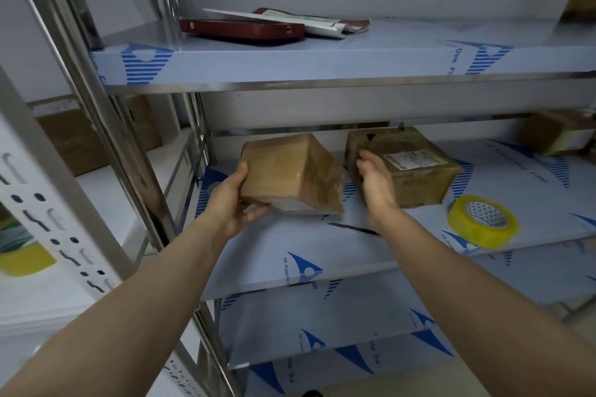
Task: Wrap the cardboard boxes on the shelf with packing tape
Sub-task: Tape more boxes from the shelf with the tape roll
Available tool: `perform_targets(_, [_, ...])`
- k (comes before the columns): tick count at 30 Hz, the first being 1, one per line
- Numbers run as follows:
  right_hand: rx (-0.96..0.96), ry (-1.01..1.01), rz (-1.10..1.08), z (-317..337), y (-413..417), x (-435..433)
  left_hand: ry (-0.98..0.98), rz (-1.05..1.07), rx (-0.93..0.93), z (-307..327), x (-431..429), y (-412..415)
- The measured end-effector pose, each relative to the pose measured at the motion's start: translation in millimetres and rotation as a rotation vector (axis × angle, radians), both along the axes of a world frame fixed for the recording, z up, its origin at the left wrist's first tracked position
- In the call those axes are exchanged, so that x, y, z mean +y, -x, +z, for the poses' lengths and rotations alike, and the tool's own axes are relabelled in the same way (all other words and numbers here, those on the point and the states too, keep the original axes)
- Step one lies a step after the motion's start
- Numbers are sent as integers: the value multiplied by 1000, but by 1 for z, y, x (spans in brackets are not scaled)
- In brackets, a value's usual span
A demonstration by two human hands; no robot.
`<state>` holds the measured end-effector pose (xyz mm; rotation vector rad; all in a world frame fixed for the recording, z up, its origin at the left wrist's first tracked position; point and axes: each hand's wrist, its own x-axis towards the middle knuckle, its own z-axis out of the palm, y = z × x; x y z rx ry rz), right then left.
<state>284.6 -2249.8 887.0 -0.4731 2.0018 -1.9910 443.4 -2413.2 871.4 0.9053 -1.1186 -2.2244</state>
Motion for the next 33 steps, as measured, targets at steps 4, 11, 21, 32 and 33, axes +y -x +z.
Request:
perform_targets(4, [-345, -36, 74, -21, 7, 6, -190, -71, 29, -4, -4, -3])
perform_targets(11, [-502, 34, 215, -29, 3, 4, 63, -47, -233, -9, -3, -1])
perform_targets(21, [-503, -125, 210, -20, 0, -2, 228, -111, -205, 9, 16, 1])
perform_targets(32, [-357, -142, 331, -30, -11, 0, 428, 14, -387, -5, -6, -6])
perform_targets(33, [-368, -124, 346, -33, -12, 1, 467, -28, -395, -6, -5, -7])
